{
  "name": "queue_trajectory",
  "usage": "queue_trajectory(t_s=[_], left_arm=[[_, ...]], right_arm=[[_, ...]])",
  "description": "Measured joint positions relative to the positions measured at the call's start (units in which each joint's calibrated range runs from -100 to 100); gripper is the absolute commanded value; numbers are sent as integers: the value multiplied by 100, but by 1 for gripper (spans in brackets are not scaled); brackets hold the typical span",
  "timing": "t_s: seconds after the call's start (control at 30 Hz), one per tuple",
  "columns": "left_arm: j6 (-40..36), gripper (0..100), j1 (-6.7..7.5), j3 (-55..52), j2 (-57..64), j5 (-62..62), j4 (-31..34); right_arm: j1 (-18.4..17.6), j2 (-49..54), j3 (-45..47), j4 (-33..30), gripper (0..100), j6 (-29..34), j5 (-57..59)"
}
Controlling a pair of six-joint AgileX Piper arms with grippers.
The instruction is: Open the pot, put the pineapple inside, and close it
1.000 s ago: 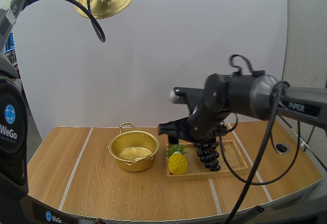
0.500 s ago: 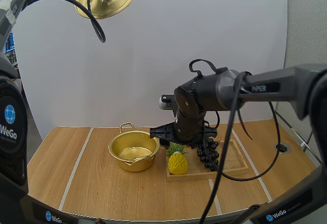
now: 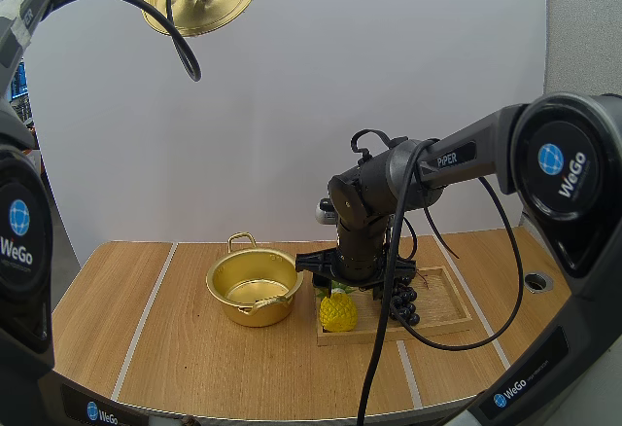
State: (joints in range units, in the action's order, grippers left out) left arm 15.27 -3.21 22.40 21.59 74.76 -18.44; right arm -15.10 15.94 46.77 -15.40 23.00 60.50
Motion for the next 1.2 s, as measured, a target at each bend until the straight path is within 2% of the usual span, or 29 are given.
queue_trajectory(t_s=[0.33, 0.63, 1.2], left_arm=[[0, 0, 0, 0, 0, 0, 0], [0, 0, 0, 0, 0, 0, 0], [0, 0, 0, 0, 0, 0, 0]], right_arm=[[14, -101, 0, -10, 100, -293, -249], [14, -101, 0, 525, 100, -930, -302], [14, -412, 0, 563, 100, -1052, -539]])
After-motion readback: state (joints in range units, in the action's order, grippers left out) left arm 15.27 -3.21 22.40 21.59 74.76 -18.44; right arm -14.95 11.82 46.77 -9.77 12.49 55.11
